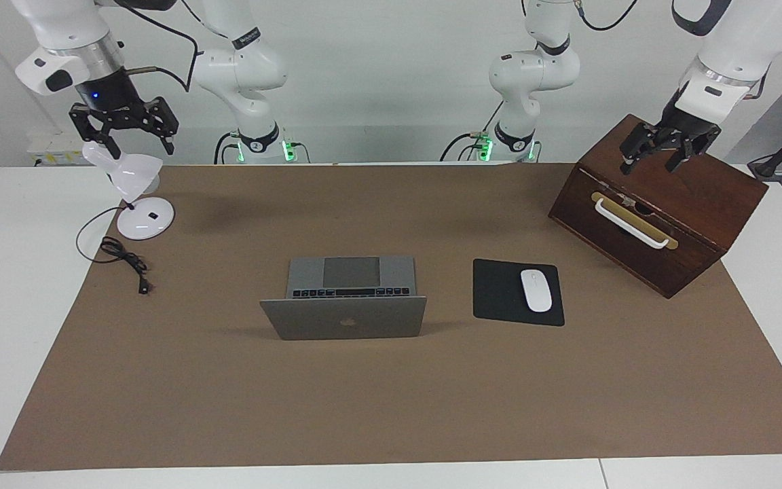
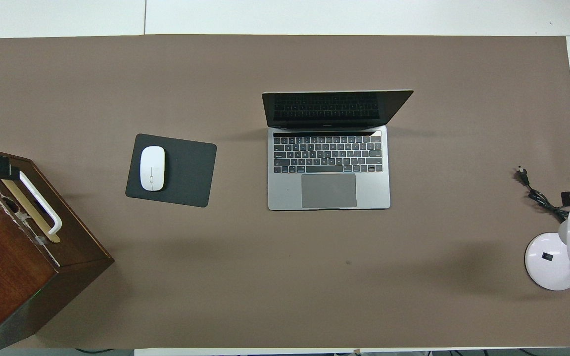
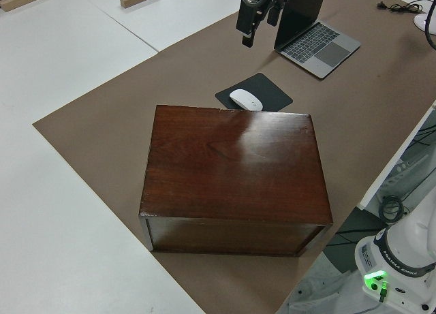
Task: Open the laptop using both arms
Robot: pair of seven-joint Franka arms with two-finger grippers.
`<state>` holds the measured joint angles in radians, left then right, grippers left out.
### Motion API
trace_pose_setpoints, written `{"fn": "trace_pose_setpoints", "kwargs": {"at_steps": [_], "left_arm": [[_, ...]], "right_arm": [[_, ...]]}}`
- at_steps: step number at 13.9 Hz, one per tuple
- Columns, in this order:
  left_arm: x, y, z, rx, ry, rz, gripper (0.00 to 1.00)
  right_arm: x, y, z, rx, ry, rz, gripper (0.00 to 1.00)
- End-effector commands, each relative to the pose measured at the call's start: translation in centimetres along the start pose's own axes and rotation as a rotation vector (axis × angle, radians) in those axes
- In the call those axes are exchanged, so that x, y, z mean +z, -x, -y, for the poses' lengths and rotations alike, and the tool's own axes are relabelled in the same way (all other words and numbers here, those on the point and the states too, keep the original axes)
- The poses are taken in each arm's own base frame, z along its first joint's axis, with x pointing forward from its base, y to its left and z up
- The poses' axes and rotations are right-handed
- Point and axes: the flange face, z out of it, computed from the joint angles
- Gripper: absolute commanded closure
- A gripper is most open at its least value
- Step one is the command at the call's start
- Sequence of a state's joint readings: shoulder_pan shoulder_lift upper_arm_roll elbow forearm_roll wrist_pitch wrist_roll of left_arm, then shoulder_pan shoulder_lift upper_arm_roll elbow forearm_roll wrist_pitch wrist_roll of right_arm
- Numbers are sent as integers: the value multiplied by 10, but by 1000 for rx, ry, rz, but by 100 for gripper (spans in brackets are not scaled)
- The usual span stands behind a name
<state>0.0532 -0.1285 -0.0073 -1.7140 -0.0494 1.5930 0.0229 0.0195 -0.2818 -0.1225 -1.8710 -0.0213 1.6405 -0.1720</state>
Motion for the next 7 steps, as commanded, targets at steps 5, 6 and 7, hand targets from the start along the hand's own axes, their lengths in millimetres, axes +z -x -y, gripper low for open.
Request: {"fn": "trace_pose_setpoints", "kwargs": {"at_steps": [5,6,7], "left_arm": [[-5,0,3,8,-19,9,0],[-5,0,3,8,-19,9,0],[-5,0,3,8,-19,9,0]], "right_arm": [[9,-29,-15,51,29,22,0],[7,-33,-18,56,30,22,0],[5,-38,-24,68,28,26,0]]}}
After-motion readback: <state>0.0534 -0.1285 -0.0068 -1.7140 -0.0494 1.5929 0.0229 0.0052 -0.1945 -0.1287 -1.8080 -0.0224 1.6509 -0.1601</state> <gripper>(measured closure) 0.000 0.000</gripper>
